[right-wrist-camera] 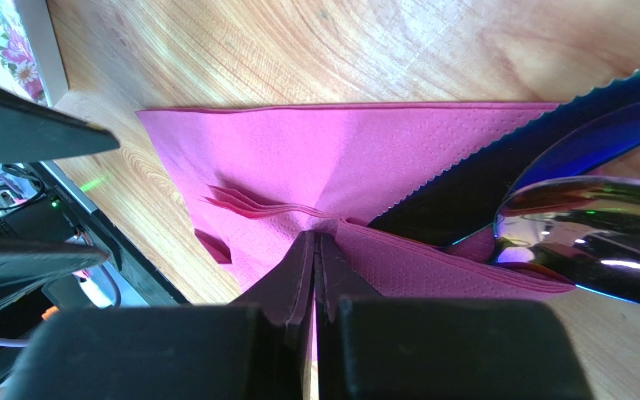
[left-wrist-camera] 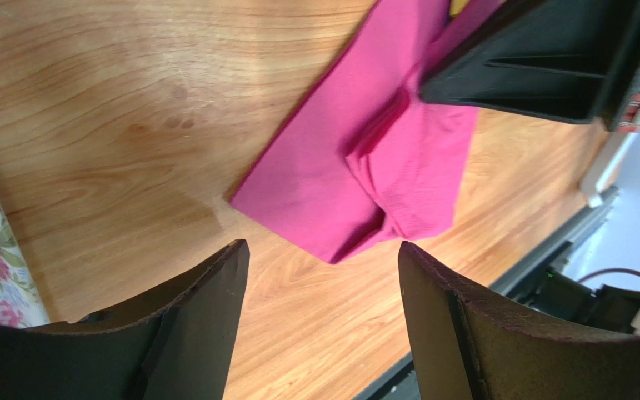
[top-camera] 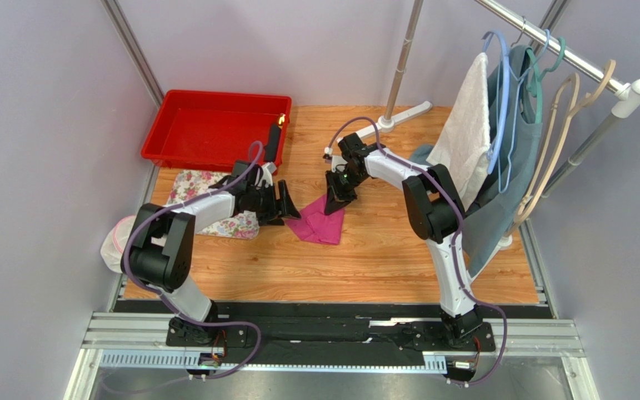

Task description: Place the utensils on the paper napkin and roll it up

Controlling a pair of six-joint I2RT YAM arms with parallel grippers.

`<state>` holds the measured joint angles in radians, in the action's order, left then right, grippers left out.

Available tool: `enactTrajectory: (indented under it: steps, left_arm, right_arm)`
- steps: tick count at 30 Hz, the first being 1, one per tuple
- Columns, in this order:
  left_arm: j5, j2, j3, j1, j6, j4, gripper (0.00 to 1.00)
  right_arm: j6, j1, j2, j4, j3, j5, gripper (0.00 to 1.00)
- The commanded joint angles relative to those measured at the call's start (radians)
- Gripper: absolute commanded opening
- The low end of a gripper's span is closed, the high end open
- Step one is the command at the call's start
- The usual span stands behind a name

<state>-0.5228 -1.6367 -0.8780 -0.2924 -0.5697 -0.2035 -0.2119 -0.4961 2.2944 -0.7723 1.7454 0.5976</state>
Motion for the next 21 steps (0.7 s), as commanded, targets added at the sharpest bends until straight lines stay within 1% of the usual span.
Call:
enactTrajectory:
  steps: [1, 6, 8, 12, 17, 18, 19, 21]
  left_arm:
    - [0.081, -0.044, -0.03, -0.004, 0.045, -0.048, 0.75]
    - [0.067, -0.156, -0.065, -0.011, 0.022, -0.034, 0.75]
    - [0.05, -0.175, -0.07, -0.025, 0.008, -0.014, 0.74]
    - [-0.034, -0.228, -0.075, -0.05, -0.028, 0.052, 0.71]
    - [-0.187, -0.281, -0.076, -0.07, -0.093, 0.194, 0.69]
    - [-0.203, -0.293, -0.076, -0.079, -0.099, 0.243, 0.69]
    - [-0.213, -0.299, -0.084, -0.082, -0.099, 0.253, 0.69]
    - [-0.239, -0.311, -0.084, -0.091, -0.105, 0.314, 0.71]
  right_arm:
    - [0.062, -0.018, 0.045, 0.024, -0.04, -0.119, 0.01]
    - [0.065, -0.018, 0.045, 0.019, -0.034, -0.122, 0.01]
    - [0.063, -0.018, 0.046, 0.015, -0.034, -0.121, 0.01]
    - [0.065, -0.018, 0.05, 0.013, -0.027, -0.119, 0.01]
    - [0.062, -0.016, 0.06, 0.002, -0.012, -0.114, 0.01]
    - [0.063, -0.018, 0.059, 0.002, -0.012, -0.113, 0.01]
    - [0.062, -0.018, 0.06, 0.002, -0.012, -0.114, 0.01]
    - [0.063, -0.018, 0.059, 0.001, -0.012, -0.114, 0.01]
